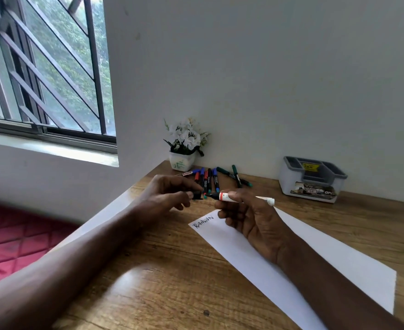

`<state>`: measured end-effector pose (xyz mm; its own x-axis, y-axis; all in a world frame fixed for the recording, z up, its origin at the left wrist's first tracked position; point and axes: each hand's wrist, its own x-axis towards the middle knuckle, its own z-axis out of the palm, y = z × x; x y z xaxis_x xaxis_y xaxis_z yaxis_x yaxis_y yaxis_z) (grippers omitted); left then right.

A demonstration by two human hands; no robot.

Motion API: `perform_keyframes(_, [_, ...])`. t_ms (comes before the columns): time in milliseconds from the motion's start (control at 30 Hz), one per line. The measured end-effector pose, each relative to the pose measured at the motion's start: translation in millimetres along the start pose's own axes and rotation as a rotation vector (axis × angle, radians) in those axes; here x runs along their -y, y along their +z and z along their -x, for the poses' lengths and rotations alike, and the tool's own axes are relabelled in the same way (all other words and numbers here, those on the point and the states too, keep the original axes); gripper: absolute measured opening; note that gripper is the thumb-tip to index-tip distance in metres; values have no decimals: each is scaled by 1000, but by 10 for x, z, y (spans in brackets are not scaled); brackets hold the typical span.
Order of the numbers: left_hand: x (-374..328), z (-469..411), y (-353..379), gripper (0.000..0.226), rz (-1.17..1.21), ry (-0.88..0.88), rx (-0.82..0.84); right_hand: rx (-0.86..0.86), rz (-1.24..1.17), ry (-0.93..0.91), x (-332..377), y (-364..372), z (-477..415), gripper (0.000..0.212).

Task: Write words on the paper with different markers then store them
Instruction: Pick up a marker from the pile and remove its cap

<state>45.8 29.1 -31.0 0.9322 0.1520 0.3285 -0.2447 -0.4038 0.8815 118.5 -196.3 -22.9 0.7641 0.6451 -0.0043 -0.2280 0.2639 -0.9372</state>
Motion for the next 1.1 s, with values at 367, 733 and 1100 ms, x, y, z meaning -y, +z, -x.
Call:
perform_keyframes(367, [-17, 49, 80, 24, 142, 18, 65, 4, 74, -56, -41, 36, 9, 24])
perform_keyframes(733, [-84, 81, 78, 27, 469, -66, 127, -41, 139, -195, -4, 93, 41, 15])
perform_keyframes(1100, [-35, 64, -66, 30, 539, -96, 296, 33, 288, -336, -39, 160, 50, 24])
